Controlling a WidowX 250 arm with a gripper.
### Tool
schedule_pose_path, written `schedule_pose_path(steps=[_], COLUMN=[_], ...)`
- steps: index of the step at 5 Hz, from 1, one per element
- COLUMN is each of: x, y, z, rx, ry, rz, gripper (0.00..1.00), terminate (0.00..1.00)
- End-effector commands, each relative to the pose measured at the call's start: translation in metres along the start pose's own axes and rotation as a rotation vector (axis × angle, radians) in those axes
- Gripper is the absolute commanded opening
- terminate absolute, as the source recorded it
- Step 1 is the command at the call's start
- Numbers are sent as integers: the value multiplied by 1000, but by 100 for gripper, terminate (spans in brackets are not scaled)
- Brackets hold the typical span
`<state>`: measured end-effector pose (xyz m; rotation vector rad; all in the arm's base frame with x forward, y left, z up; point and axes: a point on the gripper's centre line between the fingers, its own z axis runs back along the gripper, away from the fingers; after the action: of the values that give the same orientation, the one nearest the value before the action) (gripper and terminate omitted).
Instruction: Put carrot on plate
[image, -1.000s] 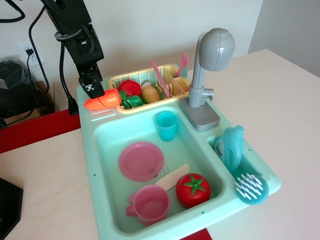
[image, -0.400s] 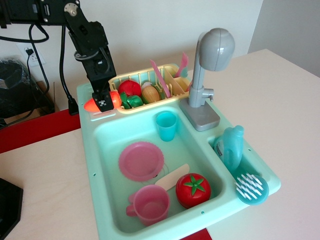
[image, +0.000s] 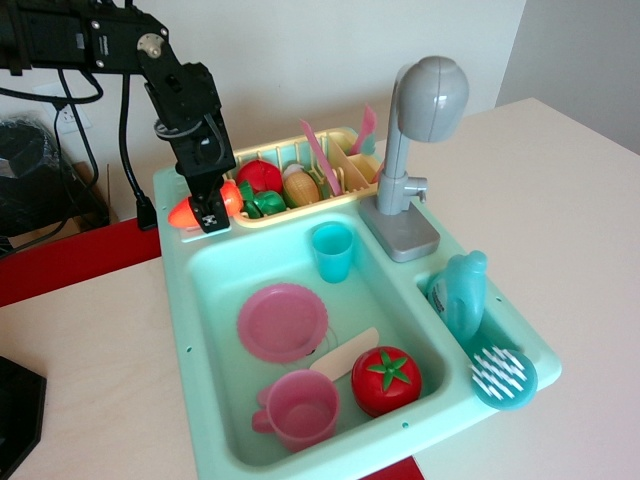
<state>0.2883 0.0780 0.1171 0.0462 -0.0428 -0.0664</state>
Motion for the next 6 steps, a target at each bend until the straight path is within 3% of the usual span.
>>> schedule_pose_path(steps=[1, 3, 4, 6], x=[-3, 24, 36, 48], y=[2, -25, -49, -93], z=[10, 45, 46, 17], rx=[28, 17, -14, -89], ry=[-63, -198, -209, -133], rz=[18, -70, -108, -185], gripper=[0, 0, 0, 0], terminate=[0, 0, 0, 0])
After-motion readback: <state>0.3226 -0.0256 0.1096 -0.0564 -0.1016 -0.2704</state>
